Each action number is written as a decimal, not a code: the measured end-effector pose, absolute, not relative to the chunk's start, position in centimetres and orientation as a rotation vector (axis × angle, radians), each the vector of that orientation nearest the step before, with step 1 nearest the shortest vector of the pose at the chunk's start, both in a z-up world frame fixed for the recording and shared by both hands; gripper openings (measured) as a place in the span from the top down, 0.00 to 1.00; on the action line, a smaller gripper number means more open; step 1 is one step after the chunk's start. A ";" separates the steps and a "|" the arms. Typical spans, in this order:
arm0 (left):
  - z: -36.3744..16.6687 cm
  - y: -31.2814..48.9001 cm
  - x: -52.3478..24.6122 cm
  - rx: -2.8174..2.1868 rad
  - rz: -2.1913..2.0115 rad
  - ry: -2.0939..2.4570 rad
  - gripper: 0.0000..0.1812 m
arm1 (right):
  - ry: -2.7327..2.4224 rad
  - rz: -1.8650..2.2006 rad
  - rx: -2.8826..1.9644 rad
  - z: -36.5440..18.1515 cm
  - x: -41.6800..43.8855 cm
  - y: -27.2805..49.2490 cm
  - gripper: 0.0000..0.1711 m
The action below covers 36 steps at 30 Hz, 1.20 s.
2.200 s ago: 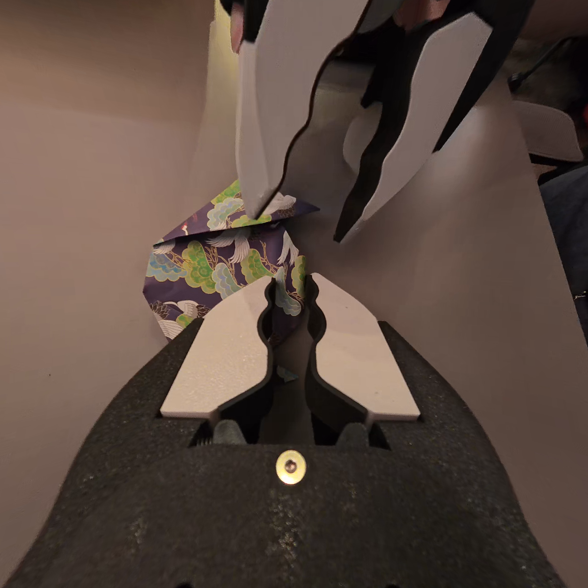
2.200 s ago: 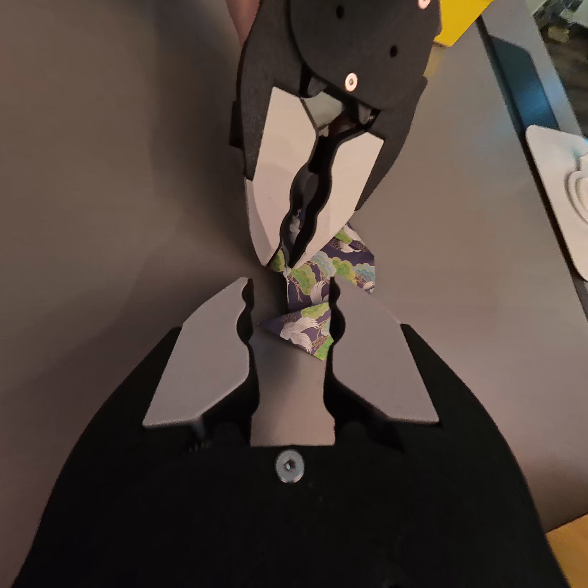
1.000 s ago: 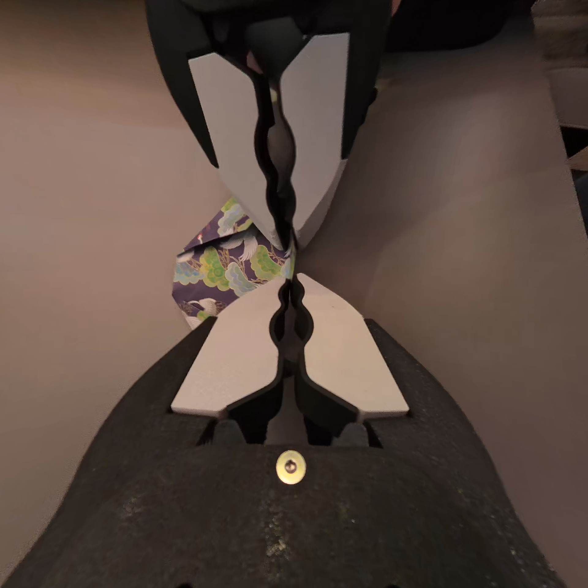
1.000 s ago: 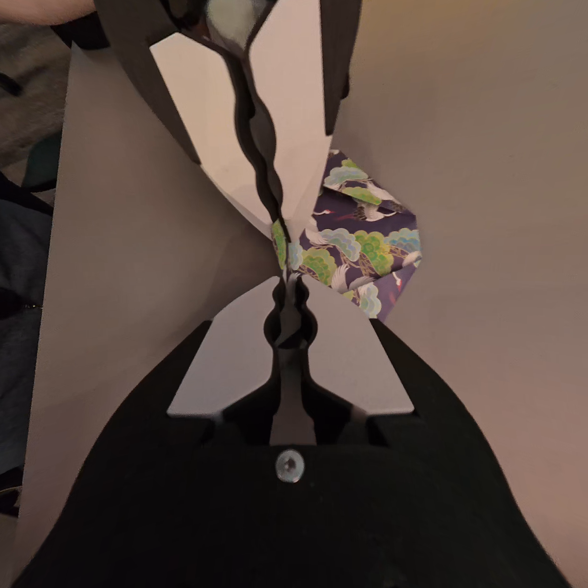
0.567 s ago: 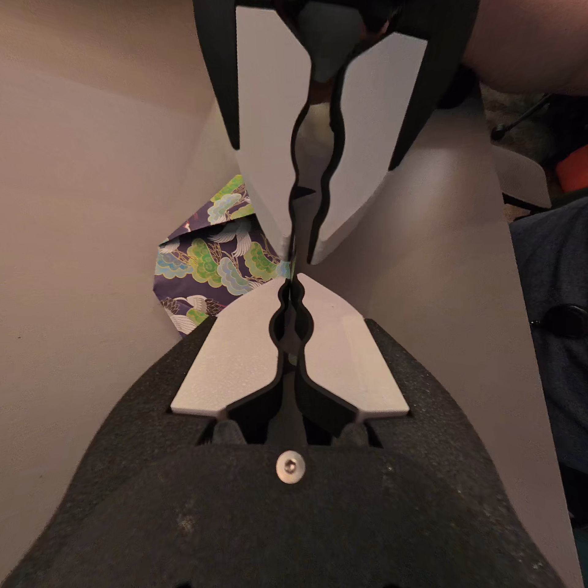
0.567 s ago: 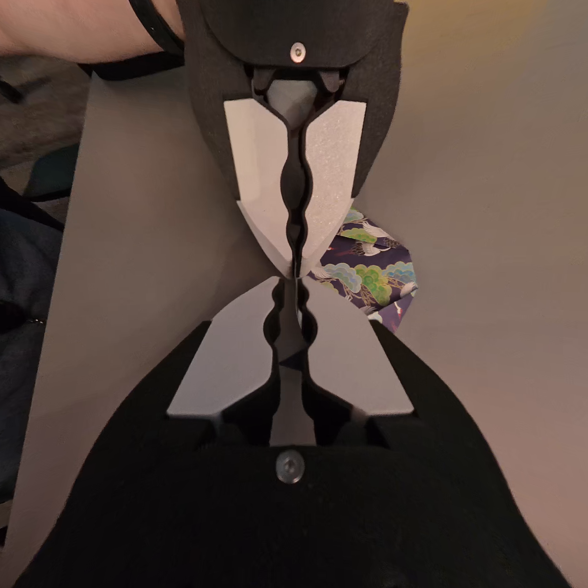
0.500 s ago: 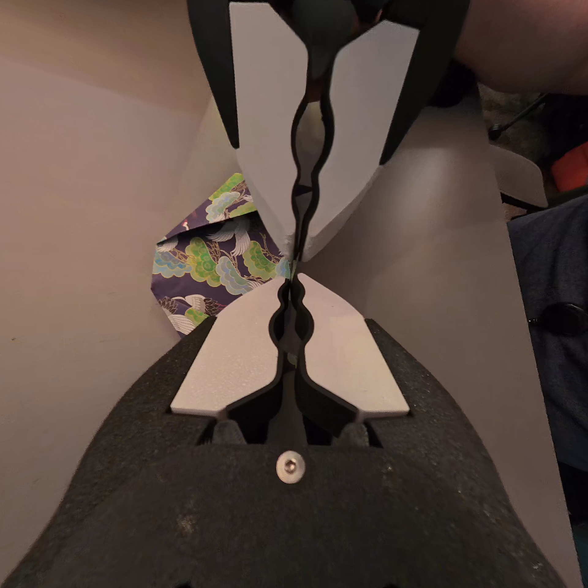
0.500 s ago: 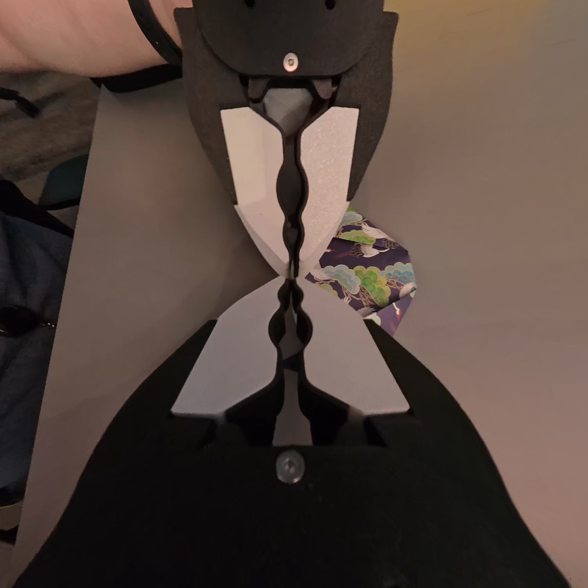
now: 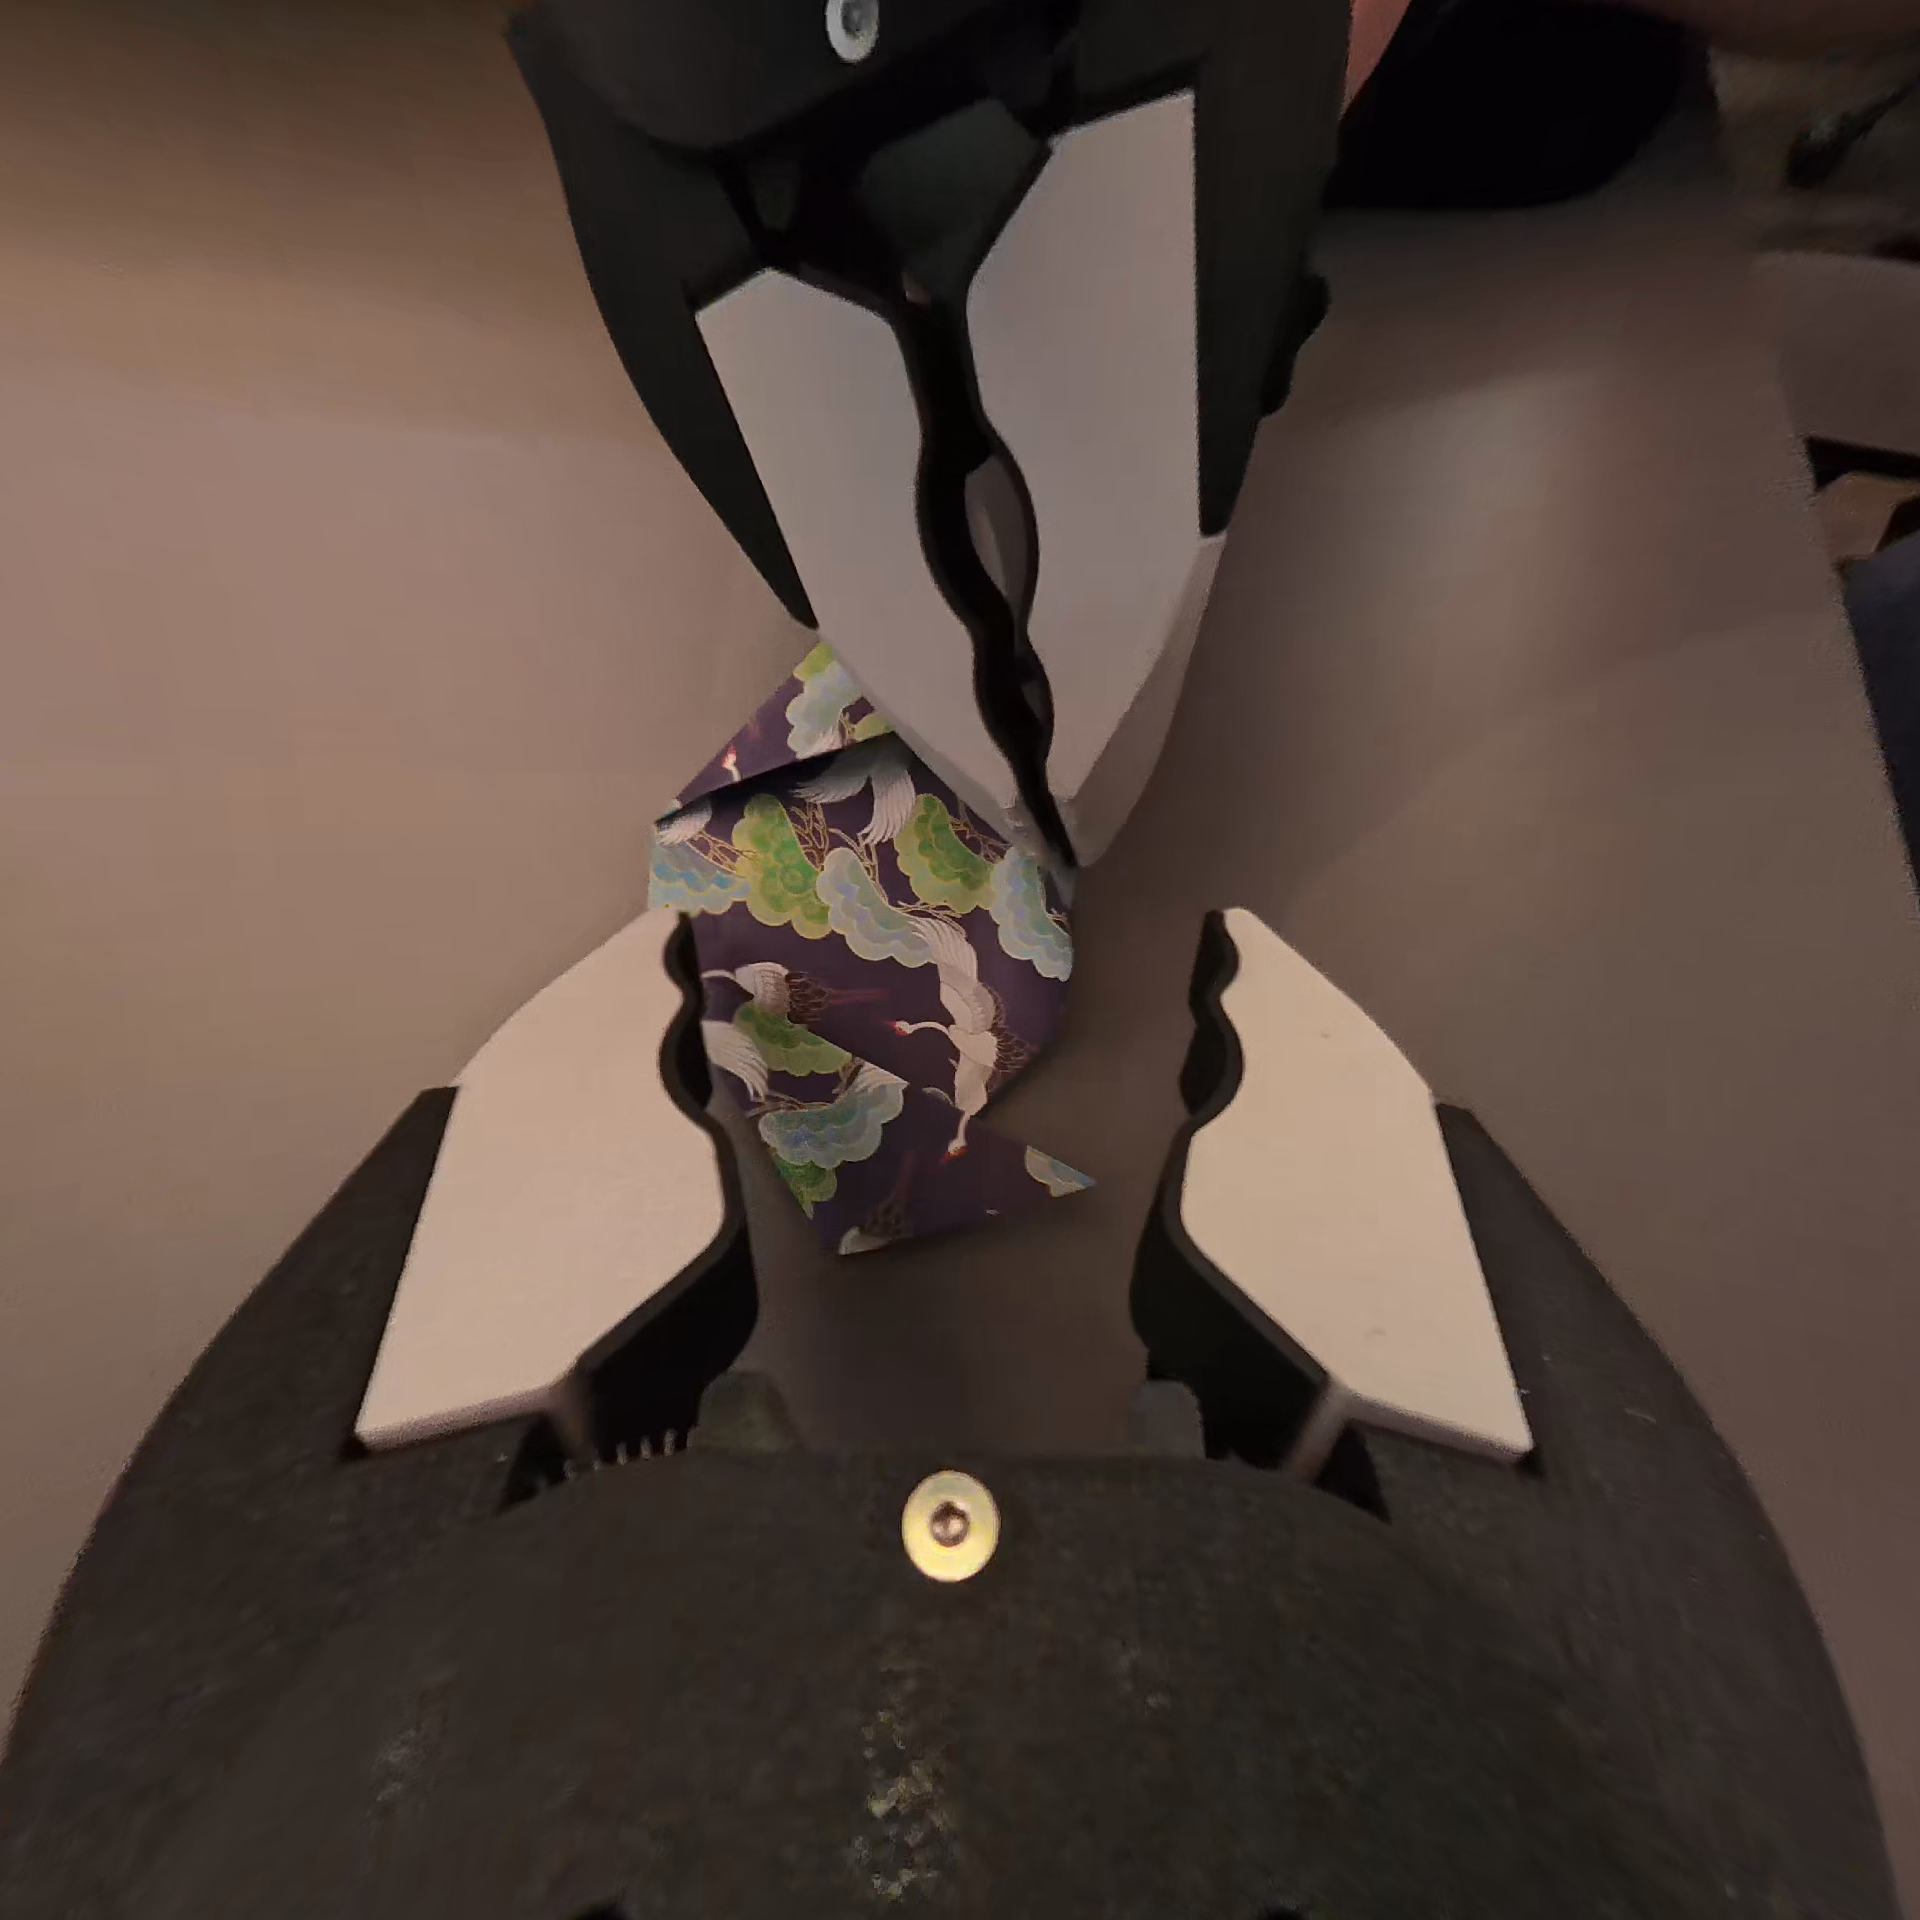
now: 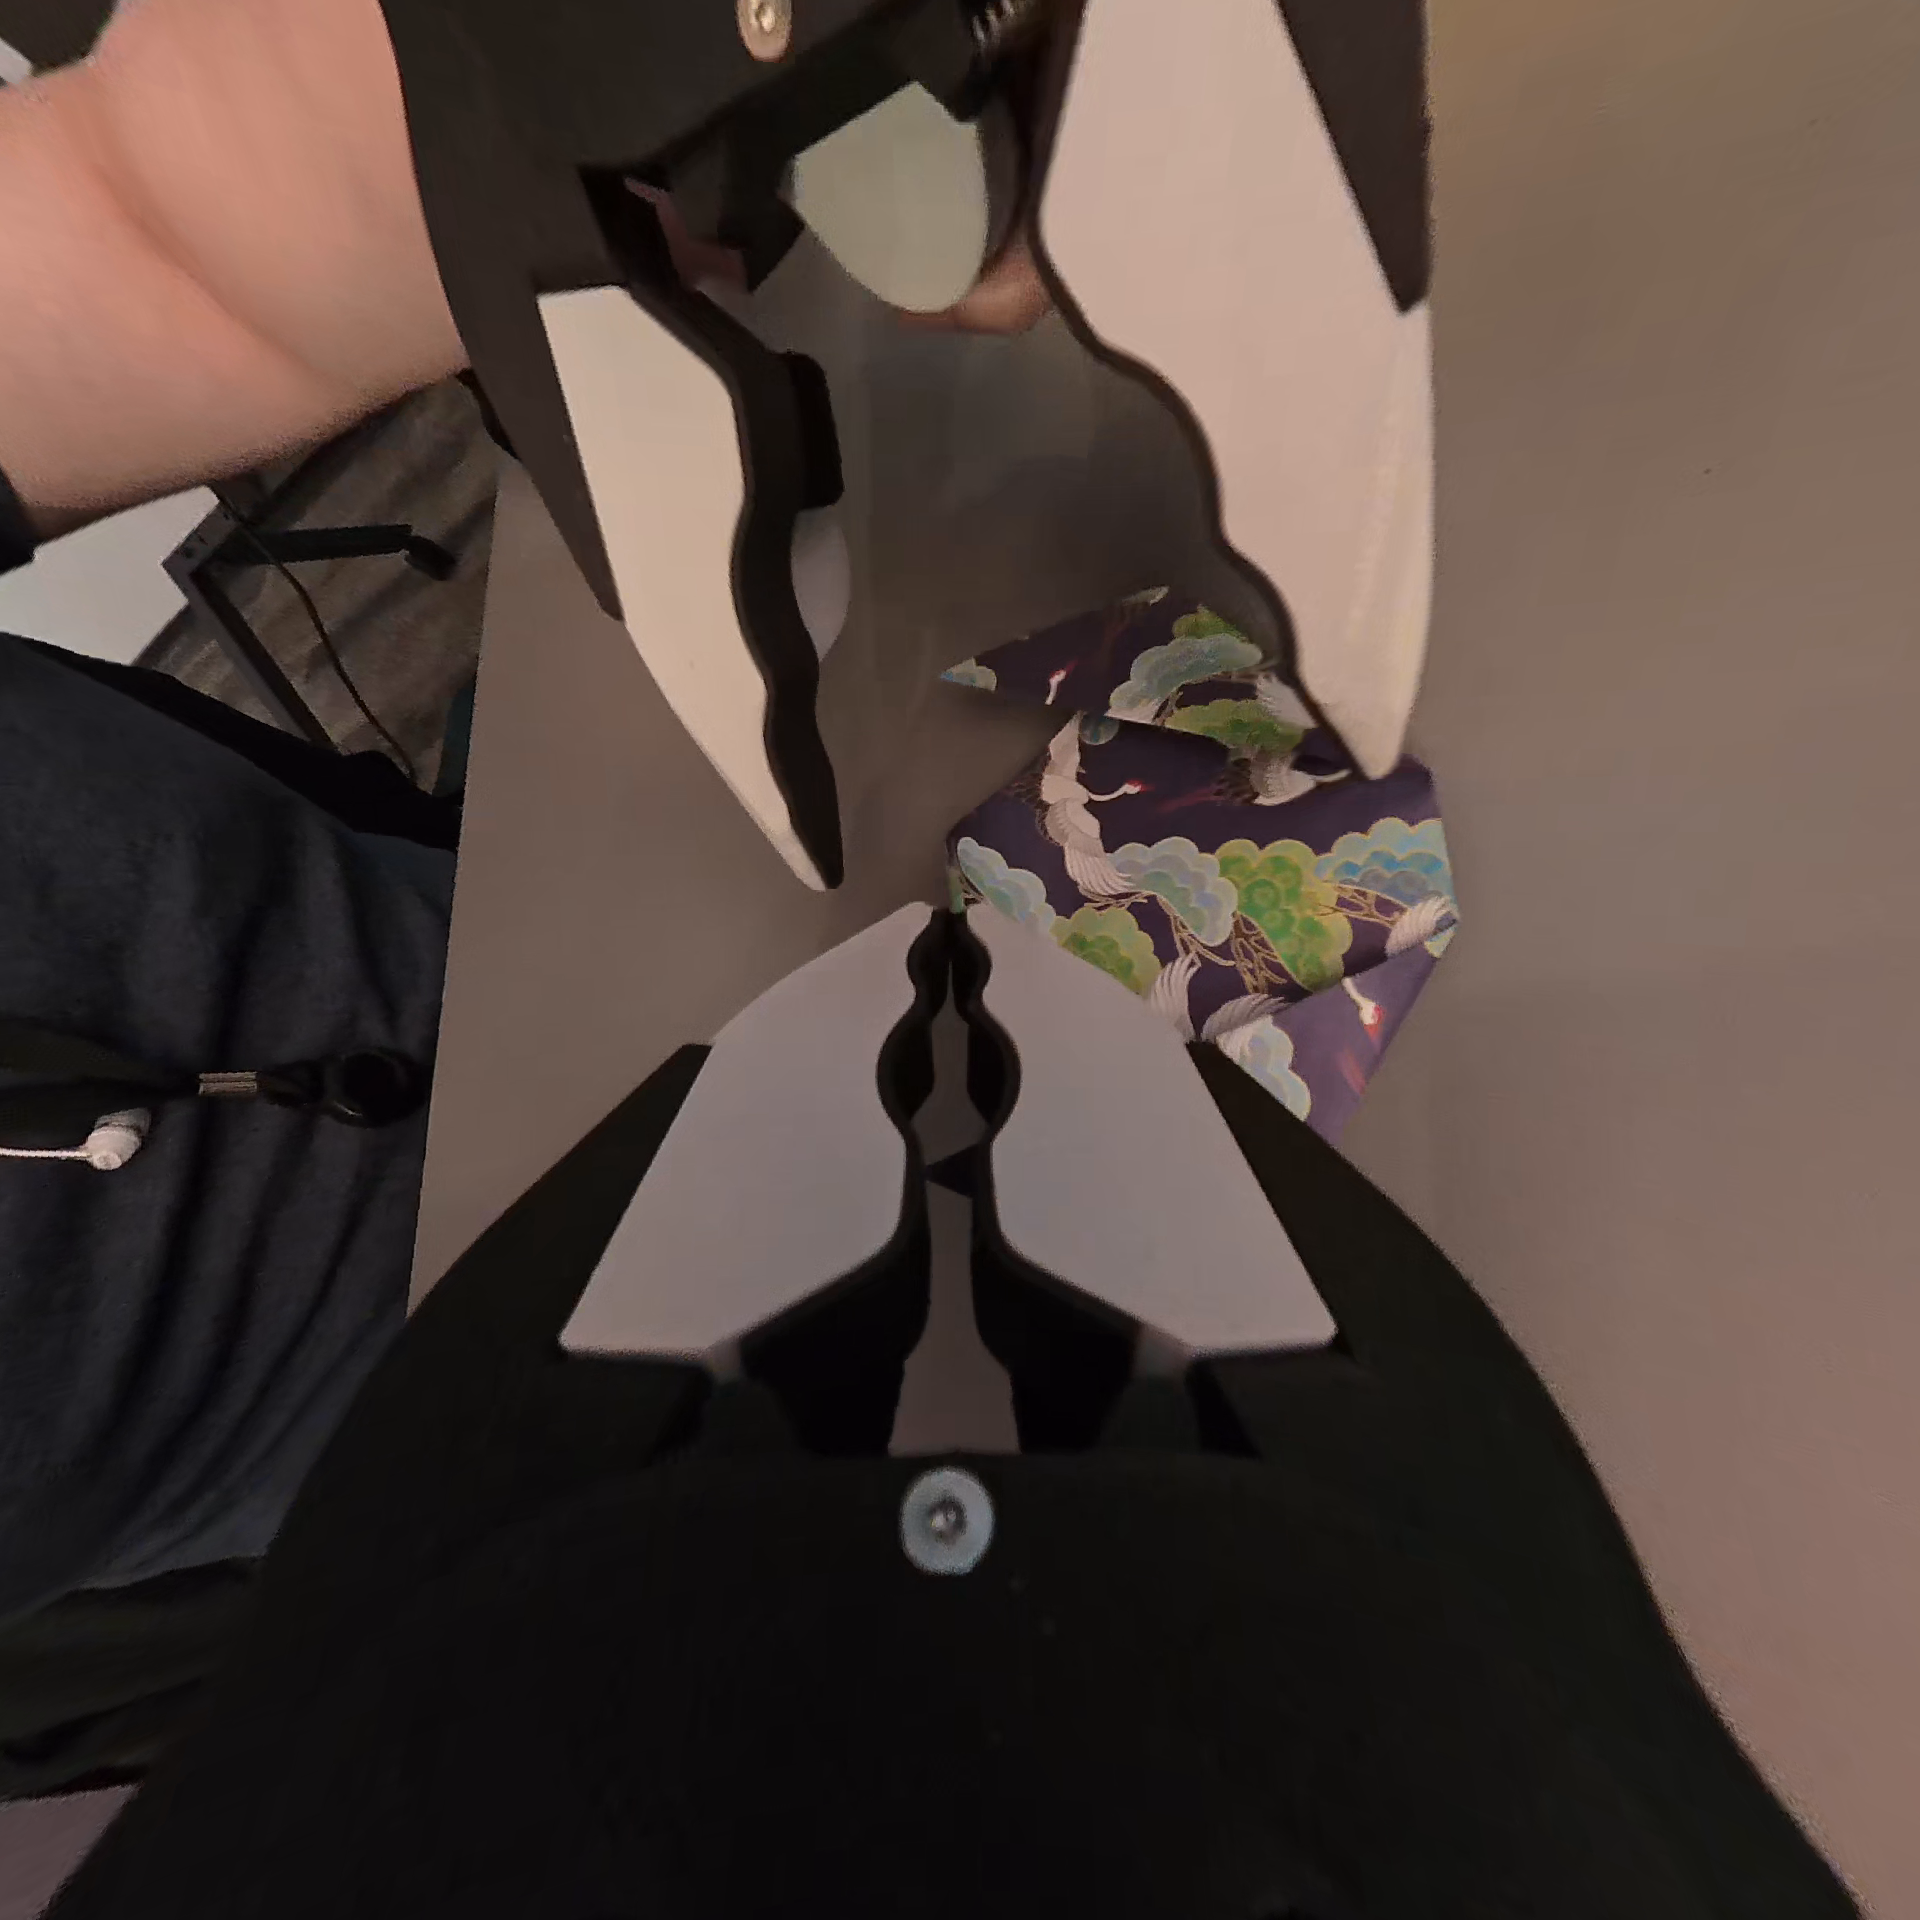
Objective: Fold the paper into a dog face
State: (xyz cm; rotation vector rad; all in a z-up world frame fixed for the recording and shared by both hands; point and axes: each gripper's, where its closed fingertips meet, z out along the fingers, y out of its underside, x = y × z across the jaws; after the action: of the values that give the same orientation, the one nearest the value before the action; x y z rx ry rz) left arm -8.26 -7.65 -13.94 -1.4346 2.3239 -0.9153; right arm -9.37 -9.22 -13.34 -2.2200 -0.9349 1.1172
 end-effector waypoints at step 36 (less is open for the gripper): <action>-15.8 -7.3 -8.0 -1.318 -0.851 2.321 0.59 | -1.077 0.573 -2.363 -15.7 -7.6 -6.9 0.98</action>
State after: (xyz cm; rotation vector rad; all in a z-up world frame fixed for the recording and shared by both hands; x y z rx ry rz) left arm -7.97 -7.31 -15.79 -1.3178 2.3206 -0.8509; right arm -7.62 -6.86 -15.74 -2.3634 -1.0769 0.5734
